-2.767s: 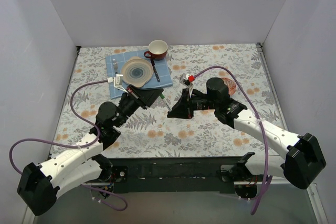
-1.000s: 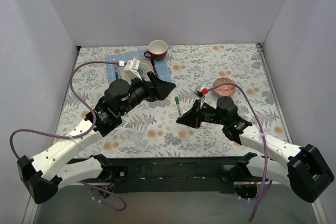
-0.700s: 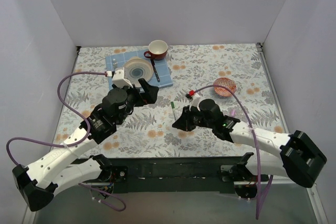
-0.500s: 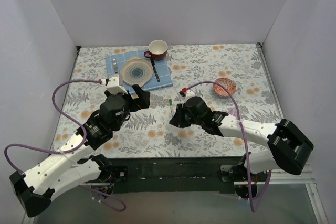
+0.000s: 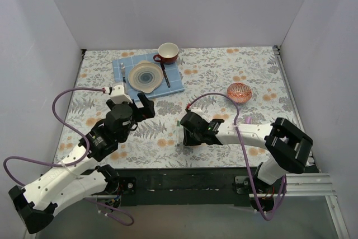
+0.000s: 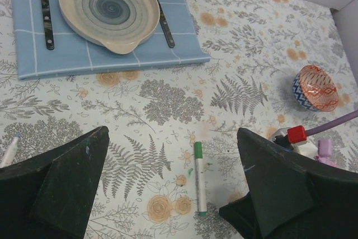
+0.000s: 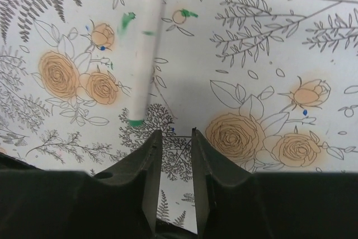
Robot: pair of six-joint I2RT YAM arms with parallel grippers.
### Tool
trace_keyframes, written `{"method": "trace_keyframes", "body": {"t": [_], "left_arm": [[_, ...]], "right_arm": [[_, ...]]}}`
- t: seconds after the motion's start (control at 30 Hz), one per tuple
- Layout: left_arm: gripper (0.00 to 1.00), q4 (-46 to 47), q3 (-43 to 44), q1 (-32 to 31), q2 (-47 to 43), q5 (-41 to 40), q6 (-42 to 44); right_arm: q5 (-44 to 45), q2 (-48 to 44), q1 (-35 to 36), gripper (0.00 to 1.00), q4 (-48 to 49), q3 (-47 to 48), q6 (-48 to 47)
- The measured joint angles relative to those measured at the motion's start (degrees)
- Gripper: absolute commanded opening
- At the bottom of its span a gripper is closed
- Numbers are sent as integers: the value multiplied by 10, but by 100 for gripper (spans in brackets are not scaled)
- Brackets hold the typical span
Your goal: Insert the pens into the pen caps
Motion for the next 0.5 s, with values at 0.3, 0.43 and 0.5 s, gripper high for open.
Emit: {"method": "trace_keyframes", "body": {"t": [0.3,0.43,0.5], "left_arm": [[91,-59,23,3,115,-34,48],[87,-76,45,70,191,-31,81],[86,-79,47,130,228,-8,96]], "right_arm": [[7,-18,2,36,-50,17,-5],[8,-109,2,38,-34,16,-40],[8,-152,1,38,-12,15,-57]]}}
